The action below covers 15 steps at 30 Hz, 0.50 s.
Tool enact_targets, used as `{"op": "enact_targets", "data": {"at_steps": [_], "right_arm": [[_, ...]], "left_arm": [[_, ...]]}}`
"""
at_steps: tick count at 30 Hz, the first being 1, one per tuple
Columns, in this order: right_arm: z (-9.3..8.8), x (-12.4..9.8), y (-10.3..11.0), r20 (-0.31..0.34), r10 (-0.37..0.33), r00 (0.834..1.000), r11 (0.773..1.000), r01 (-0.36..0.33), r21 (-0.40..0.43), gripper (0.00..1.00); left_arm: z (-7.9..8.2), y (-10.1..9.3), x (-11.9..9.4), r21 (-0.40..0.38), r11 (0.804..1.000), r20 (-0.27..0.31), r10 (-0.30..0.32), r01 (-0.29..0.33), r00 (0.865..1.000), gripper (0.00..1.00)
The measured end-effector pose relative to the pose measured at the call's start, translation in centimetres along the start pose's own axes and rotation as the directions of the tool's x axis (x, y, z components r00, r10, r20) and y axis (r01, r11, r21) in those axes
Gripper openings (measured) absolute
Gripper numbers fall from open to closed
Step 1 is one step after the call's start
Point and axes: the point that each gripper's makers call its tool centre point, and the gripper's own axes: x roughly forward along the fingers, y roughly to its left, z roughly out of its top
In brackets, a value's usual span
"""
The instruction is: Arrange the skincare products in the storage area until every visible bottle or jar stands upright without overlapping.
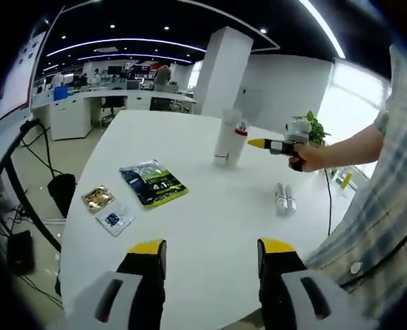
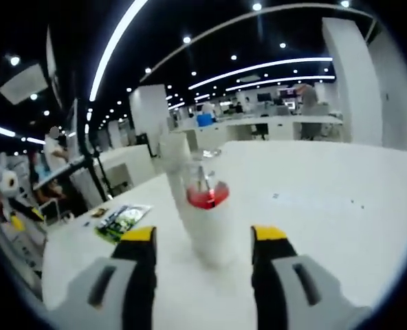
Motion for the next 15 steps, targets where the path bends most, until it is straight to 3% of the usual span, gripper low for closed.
{"op": "enact_targets", "data": {"at_steps": [2, 6, 12, 15], "right_arm": [[-0.1, -1.3, 0.8, -0.006, -0.004, 1.0, 1.0, 0.004, 0.008, 0.54], [-0.1, -3.6, 2.9, -0.002, 0.008, 1.0, 0.999, -0.007, 0.042, 0.54], [-0.9, -5.9, 6.3, -0.031, 0.063, 0.998, 0.998, -0.062, 0.022, 0.53], [-0.7, -7.0, 7.9, -0.023, 0.072, 0.997, 0.997, -0.072, 0.017, 0.5]], "left_arm": [[0.8, 0.5, 1.2, -0.066, 0.998, 0.015, 0.009, -0.008, 1.0, 0.55], [2.2, 1.8, 3.6, -0.115, 0.993, 0.029, 0.025, -0.021, 0.999, 0.57], [3.6, 4.2, 6.6, -0.247, 0.967, 0.044, 0.073, -0.06, 0.996, 0.55], [4.0, 5.5, 8.0, -0.275, 0.959, 0.042, 0.092, -0.077, 0.995, 0.55]]}}
